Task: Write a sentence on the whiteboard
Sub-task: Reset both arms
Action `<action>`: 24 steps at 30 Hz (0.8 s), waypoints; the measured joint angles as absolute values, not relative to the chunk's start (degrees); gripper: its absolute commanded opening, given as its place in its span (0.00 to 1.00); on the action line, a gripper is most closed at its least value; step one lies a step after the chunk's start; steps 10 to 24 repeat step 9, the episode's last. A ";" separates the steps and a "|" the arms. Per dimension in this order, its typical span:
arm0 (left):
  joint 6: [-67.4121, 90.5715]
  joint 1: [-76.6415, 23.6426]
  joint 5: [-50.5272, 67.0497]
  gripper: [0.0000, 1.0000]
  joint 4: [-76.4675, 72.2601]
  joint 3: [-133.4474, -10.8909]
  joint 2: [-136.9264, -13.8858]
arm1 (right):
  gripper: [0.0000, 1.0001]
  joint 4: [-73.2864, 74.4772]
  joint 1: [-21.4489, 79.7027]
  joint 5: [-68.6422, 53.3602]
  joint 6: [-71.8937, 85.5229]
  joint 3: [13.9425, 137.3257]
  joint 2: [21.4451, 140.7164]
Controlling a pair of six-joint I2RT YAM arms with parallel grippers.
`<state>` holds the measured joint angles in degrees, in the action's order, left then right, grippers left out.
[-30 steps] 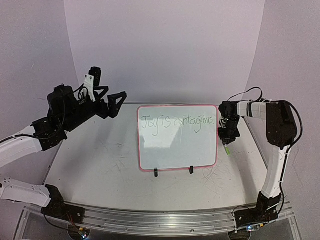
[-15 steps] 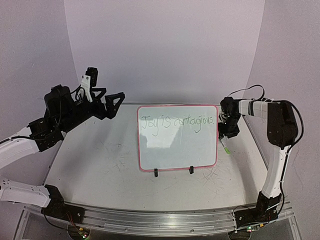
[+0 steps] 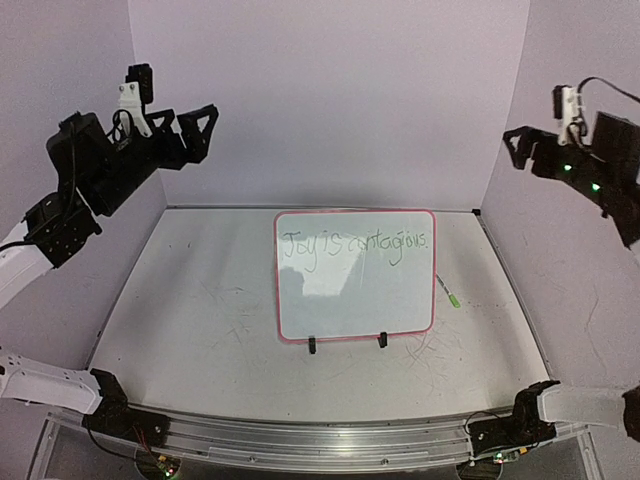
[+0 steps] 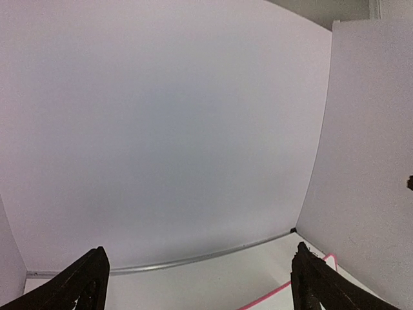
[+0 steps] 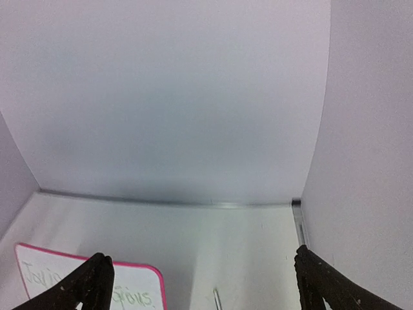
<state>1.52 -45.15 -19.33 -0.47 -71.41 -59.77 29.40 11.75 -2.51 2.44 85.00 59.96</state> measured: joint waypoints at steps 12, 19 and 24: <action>-0.22 -45.17 -19.57 0.99 -0.38 -76.05 -59.92 | 0.98 16.90 11.75 -2.21 2.31 83.84 43.37; -0.22 -45.17 -19.57 0.99 -0.38 -76.05 -59.92 | 0.98 16.90 11.75 -2.21 2.31 83.84 43.37; -0.22 -45.17 -19.57 0.99 -0.38 -76.05 -59.92 | 0.98 16.90 11.75 -2.21 2.31 83.84 43.37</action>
